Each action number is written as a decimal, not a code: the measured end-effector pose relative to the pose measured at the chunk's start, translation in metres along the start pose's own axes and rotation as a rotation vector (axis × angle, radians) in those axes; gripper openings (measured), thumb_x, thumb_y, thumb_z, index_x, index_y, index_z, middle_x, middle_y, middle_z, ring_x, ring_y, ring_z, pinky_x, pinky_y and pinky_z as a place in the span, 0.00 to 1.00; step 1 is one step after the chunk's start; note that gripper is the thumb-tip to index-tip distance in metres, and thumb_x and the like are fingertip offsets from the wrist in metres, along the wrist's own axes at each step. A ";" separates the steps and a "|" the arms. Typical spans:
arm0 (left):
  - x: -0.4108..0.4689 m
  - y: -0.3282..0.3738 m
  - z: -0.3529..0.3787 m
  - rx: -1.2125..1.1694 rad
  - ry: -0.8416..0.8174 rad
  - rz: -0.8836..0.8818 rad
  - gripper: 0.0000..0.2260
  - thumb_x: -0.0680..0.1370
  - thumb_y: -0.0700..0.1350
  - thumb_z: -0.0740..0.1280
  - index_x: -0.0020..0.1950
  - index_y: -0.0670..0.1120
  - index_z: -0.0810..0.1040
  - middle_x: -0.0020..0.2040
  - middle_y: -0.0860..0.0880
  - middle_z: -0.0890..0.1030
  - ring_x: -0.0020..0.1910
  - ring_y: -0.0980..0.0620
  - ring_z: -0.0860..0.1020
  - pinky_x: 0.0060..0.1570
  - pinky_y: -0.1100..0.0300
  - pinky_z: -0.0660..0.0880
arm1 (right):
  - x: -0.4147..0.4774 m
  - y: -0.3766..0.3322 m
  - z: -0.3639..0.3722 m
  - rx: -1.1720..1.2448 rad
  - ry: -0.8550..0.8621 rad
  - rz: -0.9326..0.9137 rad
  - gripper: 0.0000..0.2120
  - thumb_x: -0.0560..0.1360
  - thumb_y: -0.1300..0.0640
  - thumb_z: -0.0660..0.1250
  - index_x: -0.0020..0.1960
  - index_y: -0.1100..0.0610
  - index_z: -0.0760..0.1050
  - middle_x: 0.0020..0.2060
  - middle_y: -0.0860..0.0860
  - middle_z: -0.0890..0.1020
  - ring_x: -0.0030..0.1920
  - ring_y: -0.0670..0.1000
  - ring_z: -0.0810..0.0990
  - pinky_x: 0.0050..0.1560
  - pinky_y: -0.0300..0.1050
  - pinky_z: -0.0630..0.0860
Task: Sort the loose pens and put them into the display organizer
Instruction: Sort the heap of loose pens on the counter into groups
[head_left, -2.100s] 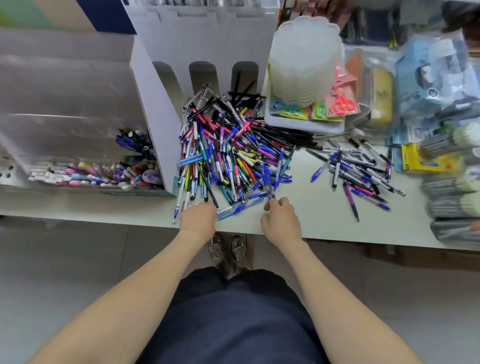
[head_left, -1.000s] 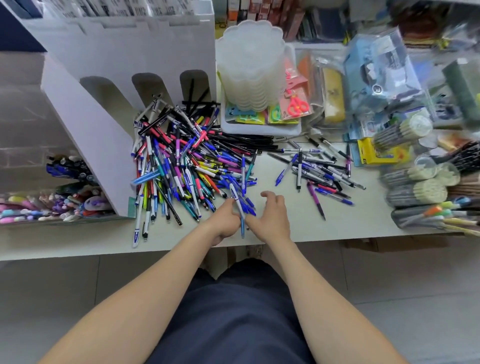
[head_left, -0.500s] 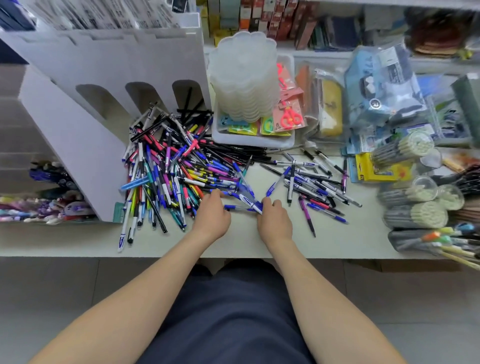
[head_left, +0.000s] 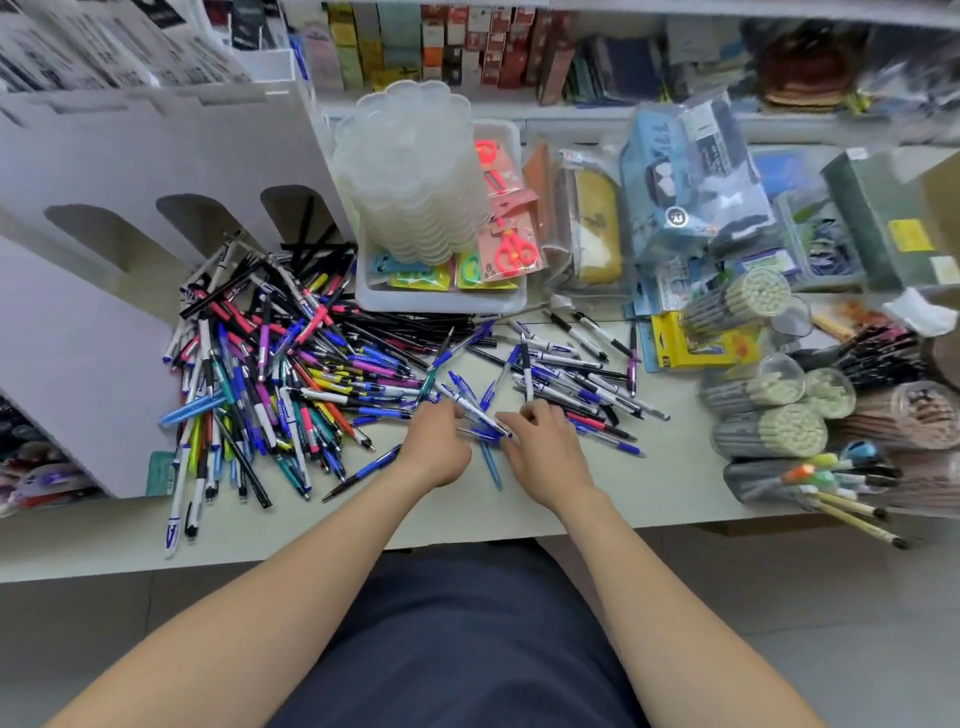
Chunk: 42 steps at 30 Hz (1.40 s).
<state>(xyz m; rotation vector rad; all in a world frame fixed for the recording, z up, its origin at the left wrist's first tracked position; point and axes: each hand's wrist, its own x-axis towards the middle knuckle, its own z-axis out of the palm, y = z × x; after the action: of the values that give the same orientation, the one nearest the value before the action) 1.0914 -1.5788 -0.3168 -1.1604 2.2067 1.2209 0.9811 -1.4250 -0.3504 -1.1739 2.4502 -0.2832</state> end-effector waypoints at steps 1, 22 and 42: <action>0.002 0.002 0.000 0.018 0.012 0.023 0.22 0.77 0.35 0.67 0.71 0.44 0.76 0.69 0.43 0.73 0.67 0.43 0.75 0.65 0.56 0.72 | 0.002 0.007 -0.004 0.052 0.069 -0.005 0.15 0.83 0.53 0.68 0.69 0.51 0.80 0.57 0.53 0.77 0.58 0.58 0.74 0.58 0.57 0.74; 0.022 0.037 0.021 0.369 -0.016 0.108 0.29 0.81 0.35 0.62 0.81 0.53 0.67 0.80 0.44 0.53 0.70 0.29 0.66 0.68 0.45 0.69 | 0.064 0.064 -0.038 0.047 0.182 0.287 0.29 0.77 0.56 0.66 0.78 0.54 0.69 0.75 0.59 0.69 0.74 0.63 0.65 0.75 0.61 0.64; 0.028 0.028 0.028 0.076 0.115 -0.200 0.33 0.81 0.49 0.73 0.74 0.35 0.58 0.70 0.34 0.67 0.63 0.35 0.75 0.56 0.50 0.74 | 0.032 0.083 -0.054 0.049 -0.144 0.365 0.54 0.61 0.29 0.72 0.81 0.41 0.54 0.67 0.52 0.64 0.65 0.60 0.65 0.64 0.61 0.70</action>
<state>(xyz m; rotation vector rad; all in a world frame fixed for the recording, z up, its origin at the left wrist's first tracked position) 1.0500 -1.5611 -0.3355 -1.4129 2.1359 1.0037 0.8815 -1.3974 -0.3396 -0.6814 2.4537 -0.1436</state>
